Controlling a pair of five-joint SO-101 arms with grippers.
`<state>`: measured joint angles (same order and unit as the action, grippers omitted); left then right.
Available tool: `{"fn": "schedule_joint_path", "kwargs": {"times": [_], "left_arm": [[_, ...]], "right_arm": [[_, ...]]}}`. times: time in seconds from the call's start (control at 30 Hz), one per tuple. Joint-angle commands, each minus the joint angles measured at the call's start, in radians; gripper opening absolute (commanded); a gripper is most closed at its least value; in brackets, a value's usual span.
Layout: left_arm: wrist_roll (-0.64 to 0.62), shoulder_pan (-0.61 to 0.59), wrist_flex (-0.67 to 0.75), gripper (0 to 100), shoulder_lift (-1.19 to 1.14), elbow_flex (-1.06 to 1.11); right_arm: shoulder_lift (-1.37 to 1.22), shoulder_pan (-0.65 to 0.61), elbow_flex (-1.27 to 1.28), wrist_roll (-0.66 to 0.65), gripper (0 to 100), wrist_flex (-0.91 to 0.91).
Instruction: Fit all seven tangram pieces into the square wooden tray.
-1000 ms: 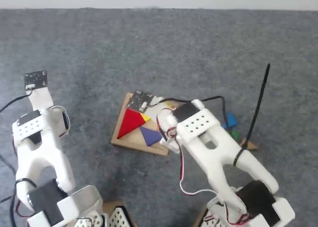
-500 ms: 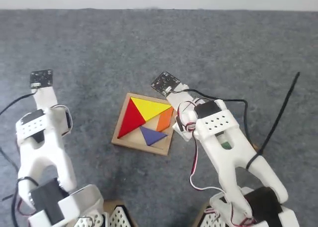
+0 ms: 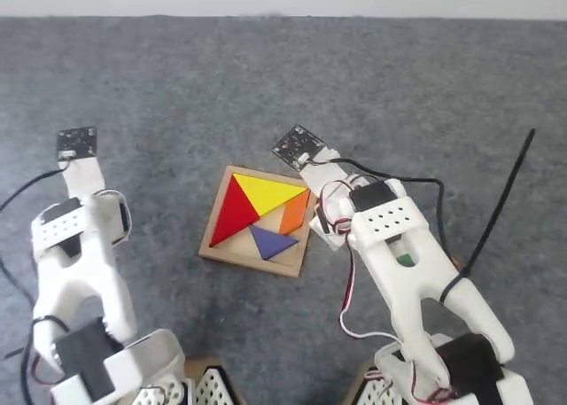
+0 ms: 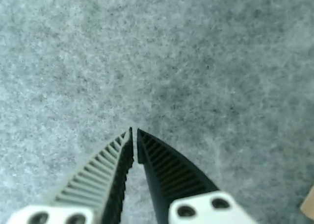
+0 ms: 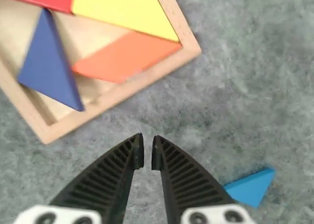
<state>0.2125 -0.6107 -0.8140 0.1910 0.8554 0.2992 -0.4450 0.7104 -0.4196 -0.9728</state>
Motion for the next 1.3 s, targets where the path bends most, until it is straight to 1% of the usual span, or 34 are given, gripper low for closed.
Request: {"fn": "schedule_joint_path", "kwargs": {"times": [0.0,0.17,0.27,0.33,0.47,0.53,0.6,0.67,0.7,0.77,0.87,0.97,1.03,1.13,1.27], "left_arm": [[0.034,0.005,0.018,1,0.014,-0.007],[0.035,0.038,0.017,1,0.021,0.007],[0.040,0.072,0.029,1,0.103,0.074],[0.044,0.095,0.107,1,0.213,0.180],[0.126,0.146,0.267,1,0.525,0.440],[0.123,0.147,0.302,1,0.677,0.533],[0.104,0.147,0.305,1,0.786,0.581],[0.083,0.153,0.305,1,0.824,0.585],[0.066,0.166,0.305,1,0.824,0.567],[0.040,0.229,0.304,1,0.806,0.512],[-0.011,0.404,0.304,1,0.727,0.410],[-0.092,0.565,0.305,1,0.562,0.266],[-0.130,0.640,0.302,1,0.396,0.157],[-0.115,0.718,0.273,1,0.150,0.031],[-0.025,0.743,0.262,1,-0.038,-0.056]], "right_arm": [[0.056,0.059,-0.009,0.031,4.1,0.035],[0.058,0.082,-0.011,0.035,4.1,0.036],[0.058,0.081,-0.011,0.035,4.1,0.054],[0.056,0.085,-0.009,0.035,4.1,0.067],[0.056,0.070,-0.006,0.037,4.0,0.061],[0.056,0.027,-0.006,0.037,4.0,0.021],[0.058,-0.064,-0.006,0.035,4.0,-0.019],[0.056,-0.145,-0.006,0.032,4.0,-0.045],[0.056,-0.156,-0.006,0.031,4.0,-0.053],[0.058,-0.125,-0.009,0.031,4.0,-0.056],[0.067,-0.002,-0.015,0.035,4.0,-0.050],[0.064,0.122,-0.048,0.068,4.0,-0.056],[0.059,0.165,-0.060,0.100,4.0,-0.053],[0.058,0.168,-0.049,0.104,4.0,-0.051],[0.058,0.113,-0.032,0.101,4.0,-0.056]]}}
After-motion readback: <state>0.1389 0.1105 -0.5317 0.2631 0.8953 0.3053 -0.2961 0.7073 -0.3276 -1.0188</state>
